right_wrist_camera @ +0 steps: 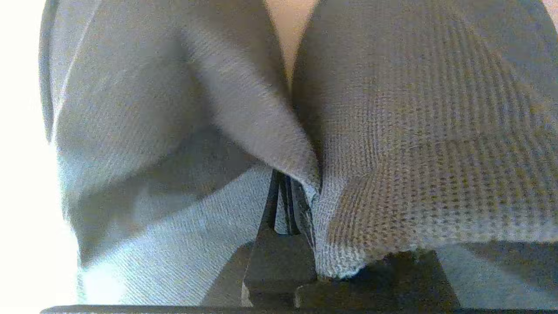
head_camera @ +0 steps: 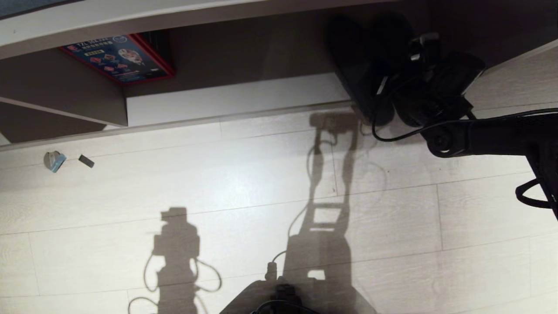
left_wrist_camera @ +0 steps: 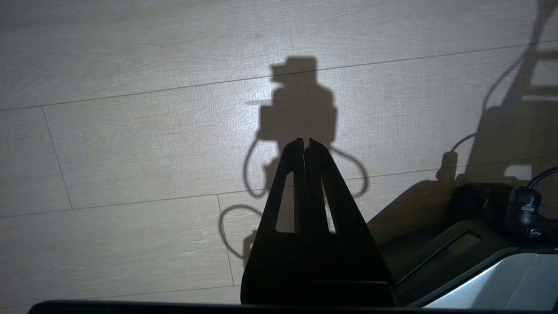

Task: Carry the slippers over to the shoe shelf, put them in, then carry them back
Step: Pick up the slippers in the shoe cabinet, then place the slippers on the floor

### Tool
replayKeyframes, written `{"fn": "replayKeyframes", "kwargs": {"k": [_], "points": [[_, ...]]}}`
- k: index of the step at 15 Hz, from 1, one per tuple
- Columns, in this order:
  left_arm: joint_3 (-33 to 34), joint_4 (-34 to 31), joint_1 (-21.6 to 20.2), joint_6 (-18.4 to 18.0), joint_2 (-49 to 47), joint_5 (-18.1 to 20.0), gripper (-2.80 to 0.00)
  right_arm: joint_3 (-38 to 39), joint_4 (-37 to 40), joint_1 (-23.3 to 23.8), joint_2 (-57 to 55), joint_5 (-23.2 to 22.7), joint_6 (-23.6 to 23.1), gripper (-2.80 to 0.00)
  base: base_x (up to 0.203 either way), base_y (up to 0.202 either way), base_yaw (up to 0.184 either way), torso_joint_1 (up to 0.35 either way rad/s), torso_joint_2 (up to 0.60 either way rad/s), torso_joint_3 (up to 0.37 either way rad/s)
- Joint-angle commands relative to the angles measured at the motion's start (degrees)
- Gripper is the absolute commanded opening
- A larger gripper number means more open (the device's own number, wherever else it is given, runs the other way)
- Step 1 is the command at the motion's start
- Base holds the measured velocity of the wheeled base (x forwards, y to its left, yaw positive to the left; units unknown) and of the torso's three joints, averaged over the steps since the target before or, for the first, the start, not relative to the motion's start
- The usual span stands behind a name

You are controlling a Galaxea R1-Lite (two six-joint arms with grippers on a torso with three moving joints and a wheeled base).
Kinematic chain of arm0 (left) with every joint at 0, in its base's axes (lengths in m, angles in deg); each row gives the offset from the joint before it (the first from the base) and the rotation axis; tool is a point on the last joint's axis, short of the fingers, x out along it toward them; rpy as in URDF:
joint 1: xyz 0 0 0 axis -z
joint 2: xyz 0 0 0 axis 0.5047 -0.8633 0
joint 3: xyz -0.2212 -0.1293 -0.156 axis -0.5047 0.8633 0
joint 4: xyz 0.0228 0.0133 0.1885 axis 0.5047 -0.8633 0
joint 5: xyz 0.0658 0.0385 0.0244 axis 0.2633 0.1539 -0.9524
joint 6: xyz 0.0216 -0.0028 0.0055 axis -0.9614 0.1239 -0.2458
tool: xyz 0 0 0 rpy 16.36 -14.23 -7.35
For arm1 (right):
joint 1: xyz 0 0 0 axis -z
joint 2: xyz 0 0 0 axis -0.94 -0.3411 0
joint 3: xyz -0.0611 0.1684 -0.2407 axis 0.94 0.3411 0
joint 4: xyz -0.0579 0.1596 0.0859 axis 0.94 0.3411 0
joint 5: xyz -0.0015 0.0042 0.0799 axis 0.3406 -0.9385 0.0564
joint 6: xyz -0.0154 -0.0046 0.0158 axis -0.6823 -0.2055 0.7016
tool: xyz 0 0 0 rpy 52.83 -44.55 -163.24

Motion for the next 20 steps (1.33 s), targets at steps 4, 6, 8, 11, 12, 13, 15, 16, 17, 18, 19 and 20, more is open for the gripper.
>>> {"fn": "replayKeyframes", "kwargs": {"k": [4, 6, 8, 11, 12, 13, 15, 16, 17, 18, 19, 20], "points": [[0.0, 0.04, -0.01, 0.05, 0.04, 0.0, -2.8, 17.73, -2.13, -0.72, 13.06, -0.06, -0.15, -2.8, 0.0, 0.0, 0.0, 0.0, 0.0, 0.0], [0.0, 0.04, -0.06, -0.02, 0.04, 0.0, -2.8, 27.53, -2.78, -1.69, 18.41, 0.09, -0.28, -2.8, 0.0, 0.0, 0.0, 0.0, 0.0, 0.0], [-0.08, 0.03, -0.01, -0.03, 0.04, 0.0, -2.8, 38.31, -4.49, -2.59, 23.74, 0.2, -0.35, -2.8, 0.0, 0.0, 0.0, 0.0, 0.0, 0.0], [0.0, 0.04, -0.01, -0.03, 0.04, 0.0, -2.8, 53.51, -5.84, -3.86, 35.19, 0.32, -0.4, -2.8, 0.0, 0.0, 0.0, 0.0, 0.0, 0.0], [0.0, 0.04, -0.01, -0.03, 0.04, 0.0, -2.8, 57.35, -5.73, -4.13, 39.45, 0.57, -0.41, -2.8, 0.0, 0.0, 0.0, 0.0, 0.0, 0.0], [0.0, 0.04, -0.08, -0.03, 0.04, 0.0, -2.8, 60.53, -5.06, -4.28, 43.63, 0.9, -0.41, -2.8, 0.0, 0.0, 0.0, 0.0, 0.0, 0.0], [0.0, -0.03, -0.01, -0.03, 0.04, 0.0, -2.8, 66.0, -1.59, -4.44, 52.95, 1.34, -0.25, -2.8, 0.0, 0.0, 0.0, 0.0, 0.0, 0.0], [0.0, 0.04, -0.01, -0.03, 0.04, 0.0, -2.8, 68.43, 1.39, -4.46, 58.64, 1.7, -0.1, -2.8, 0.0, 0.0, 0.0, 0.0, 0.0, 0.0], [0.0, 0.04, -0.02, -0.03, 0.04, 0.0, -2.8, 70.04, 4.16, -4.47, 63.52, 2.25, 0.2, -2.8, 0.0, 0.0, 0.0, 0.0, 0.0, 0.0], [-0.07, 0.04, -0.01, -0.03, 0.04, 0.0, -2.8, 71.29, 6.95, -4.44, 68.26, 2.75, 0.76, -2.8, 0.0, 0.0, 0.0, 0.0, 0.0, 0.0], [0.0, 0.04, -0.07, -0.12, 0.04, 0.0, -2.8, 72.57, 10.44, -4.09, 73.74, 3.17, 1.71, -2.8, 0.0, 0.0, 0.0, 0.0, 0.0, 0.0], [0.0, 0.04, -0.01, -0.3, 0.04, 0.0, -2.8, 73.86, 14.05, -3.32, 79.1, 3.46, 2.82, -2.8, 0.0, 0.0, 0.0, 0.0, 0.0, 0.0]]}}
